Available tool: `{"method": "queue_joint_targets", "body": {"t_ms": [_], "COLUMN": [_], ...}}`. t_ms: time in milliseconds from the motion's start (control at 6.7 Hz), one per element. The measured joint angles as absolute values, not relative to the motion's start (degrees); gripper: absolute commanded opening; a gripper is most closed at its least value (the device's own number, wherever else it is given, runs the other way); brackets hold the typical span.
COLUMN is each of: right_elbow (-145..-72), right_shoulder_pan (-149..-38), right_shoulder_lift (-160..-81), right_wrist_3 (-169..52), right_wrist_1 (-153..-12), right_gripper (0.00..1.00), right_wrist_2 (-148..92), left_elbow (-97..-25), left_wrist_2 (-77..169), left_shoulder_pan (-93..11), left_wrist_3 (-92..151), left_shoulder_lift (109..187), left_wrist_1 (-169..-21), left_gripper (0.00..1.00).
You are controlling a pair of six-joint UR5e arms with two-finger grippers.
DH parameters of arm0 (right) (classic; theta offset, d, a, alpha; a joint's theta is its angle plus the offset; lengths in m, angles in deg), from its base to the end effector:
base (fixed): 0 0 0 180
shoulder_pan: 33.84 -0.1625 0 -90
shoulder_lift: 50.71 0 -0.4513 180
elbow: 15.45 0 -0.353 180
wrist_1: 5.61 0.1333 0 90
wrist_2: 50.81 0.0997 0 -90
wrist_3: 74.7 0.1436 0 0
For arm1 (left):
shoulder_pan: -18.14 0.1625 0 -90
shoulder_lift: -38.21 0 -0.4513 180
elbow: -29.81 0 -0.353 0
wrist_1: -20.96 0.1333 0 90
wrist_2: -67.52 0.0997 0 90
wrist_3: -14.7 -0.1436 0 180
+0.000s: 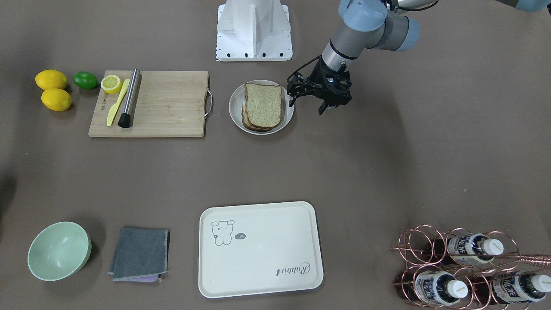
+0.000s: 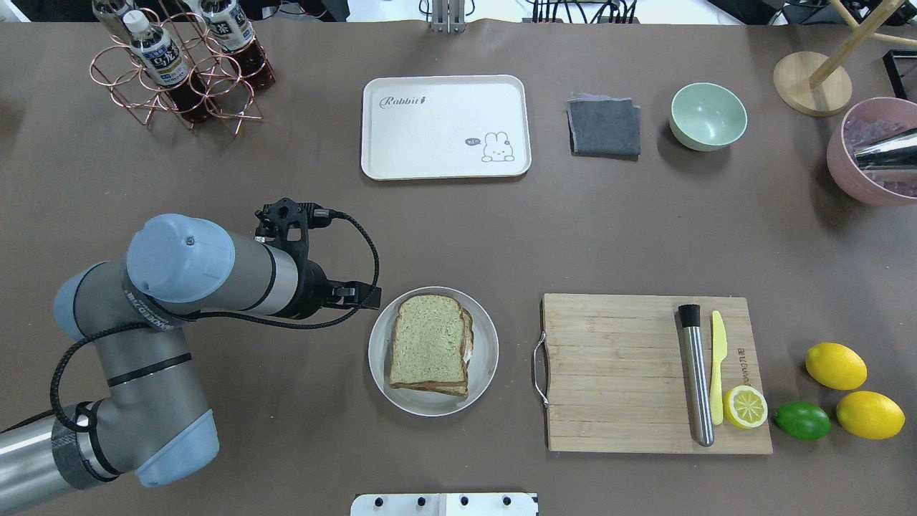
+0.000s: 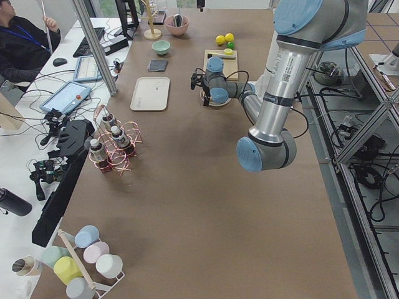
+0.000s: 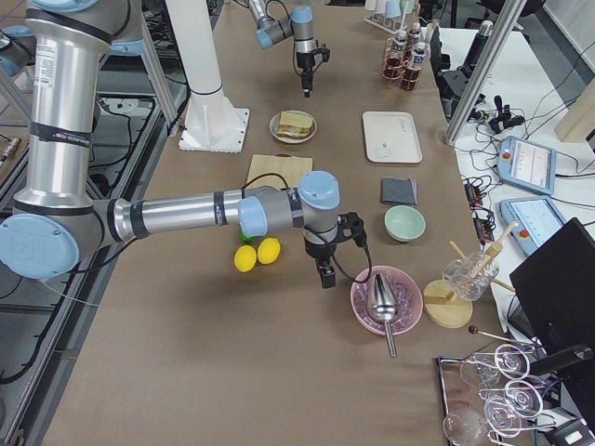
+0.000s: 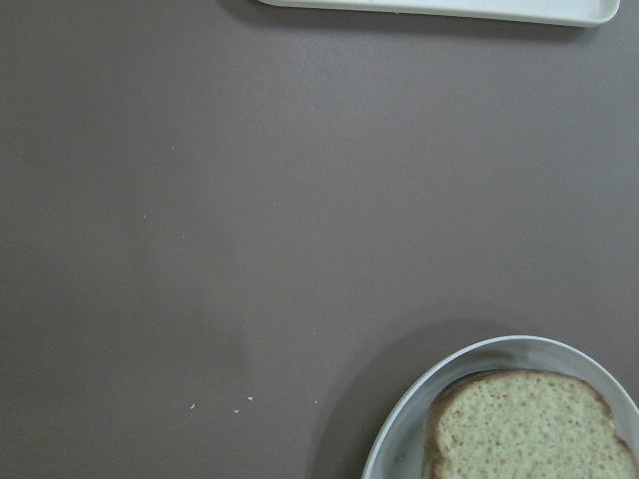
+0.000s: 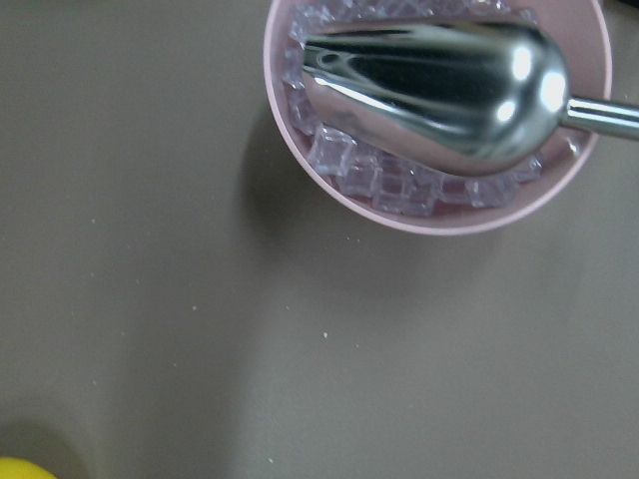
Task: Make sandwich and place on tray
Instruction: 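Grasp the rim of the white plate with the left gripper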
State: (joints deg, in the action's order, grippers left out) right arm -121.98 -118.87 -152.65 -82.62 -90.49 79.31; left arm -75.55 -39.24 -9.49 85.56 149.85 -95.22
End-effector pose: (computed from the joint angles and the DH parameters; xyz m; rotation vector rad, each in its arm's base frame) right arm 0.0081 -0.3774 0.6672 0.1810 -0.6963 -0.2745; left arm 0.5032 -0.3671 0.3426 0.1935 1.1073 0.0290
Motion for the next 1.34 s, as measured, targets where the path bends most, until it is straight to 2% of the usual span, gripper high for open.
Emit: {"method": "queue_joint_targets", "body": {"t_ms": [149,299,448,597,1195,1344], "right_elbow": [-121.31,-121.04,-120.97,-120.91,-120.84,-120.83], "right_shoulder_pan": [-121.42,-122.81,-123.42,-123.7,-124.02,-124.05], "right_shoulder_lift": [-154.6,-155.74,-156.15,-156.3,-156.36,-156.39], "right_wrist_3": [-85.21,-86.09,-86.35,-86.44,-86.47,-86.47], "right_wrist_1": [-90.65,-90.73,-90.74,-90.71,-90.69,-90.69], "right_gripper": [1.0,1.0,1.0,1.0,1.0,1.0], "right_wrist_2": [79.48,79.32,79.23,79.33,79.53,79.46], "left_elbow": [-73.78,-71.71,-70.23,-69.61,-69.6,-69.58], "left_wrist_2": [-39.25,-39.26,-39.26,-39.29,-39.29,-39.27], "left_shoulder_pan": [-8.83,-8.44,-8.13,-7.75,-5.25,-4.71], "left_wrist_3": [85.62,85.7,85.76,85.79,85.72,85.69], "left_shoulder_lift": [149.56,149.27,149.2,149.3,149.82,149.86], "left_wrist_1": [-97.38,-99.78,-101.37,-102.15,-102.52,-102.52], "left_gripper": [0.98,0.92,0.67,0.62,0.61,0.46]}}
